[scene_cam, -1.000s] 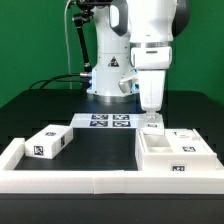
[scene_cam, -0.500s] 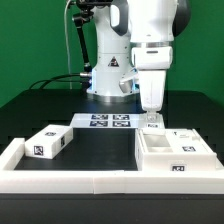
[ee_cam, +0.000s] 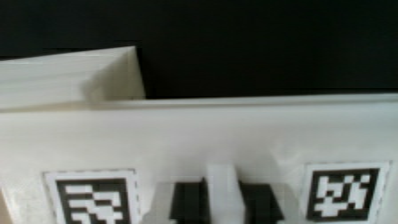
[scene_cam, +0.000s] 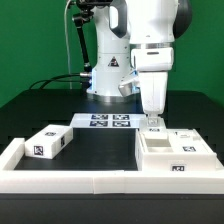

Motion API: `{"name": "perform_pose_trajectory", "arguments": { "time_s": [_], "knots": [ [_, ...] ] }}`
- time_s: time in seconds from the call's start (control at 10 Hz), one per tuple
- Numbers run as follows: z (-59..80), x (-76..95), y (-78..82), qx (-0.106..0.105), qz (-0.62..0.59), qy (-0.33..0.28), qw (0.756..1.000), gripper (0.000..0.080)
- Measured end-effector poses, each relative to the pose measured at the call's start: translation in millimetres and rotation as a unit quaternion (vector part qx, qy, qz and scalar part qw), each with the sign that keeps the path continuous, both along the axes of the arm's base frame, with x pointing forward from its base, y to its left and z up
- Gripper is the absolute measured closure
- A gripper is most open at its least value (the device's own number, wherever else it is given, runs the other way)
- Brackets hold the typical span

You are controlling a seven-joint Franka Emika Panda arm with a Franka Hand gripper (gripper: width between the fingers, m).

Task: Assemble cabinet

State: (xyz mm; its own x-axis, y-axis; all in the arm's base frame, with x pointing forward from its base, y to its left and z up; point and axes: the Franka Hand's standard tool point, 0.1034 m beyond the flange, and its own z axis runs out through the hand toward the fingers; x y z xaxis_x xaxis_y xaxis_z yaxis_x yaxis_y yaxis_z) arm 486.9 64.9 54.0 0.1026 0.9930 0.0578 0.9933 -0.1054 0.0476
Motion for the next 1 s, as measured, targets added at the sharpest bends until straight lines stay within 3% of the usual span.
{"name": "perform_pose_trajectory", "arguments": {
  "time_s": [0.5, 1.0],
  "knots": [
    [0.0, 0.1, 0.1, 0.000, 0.000, 0.000, 1.000, 0.0729],
    [2.1, 42.0, -3.9, -0.005, 0.007, 0.013, 1.000, 0.0729]
  ]
}}
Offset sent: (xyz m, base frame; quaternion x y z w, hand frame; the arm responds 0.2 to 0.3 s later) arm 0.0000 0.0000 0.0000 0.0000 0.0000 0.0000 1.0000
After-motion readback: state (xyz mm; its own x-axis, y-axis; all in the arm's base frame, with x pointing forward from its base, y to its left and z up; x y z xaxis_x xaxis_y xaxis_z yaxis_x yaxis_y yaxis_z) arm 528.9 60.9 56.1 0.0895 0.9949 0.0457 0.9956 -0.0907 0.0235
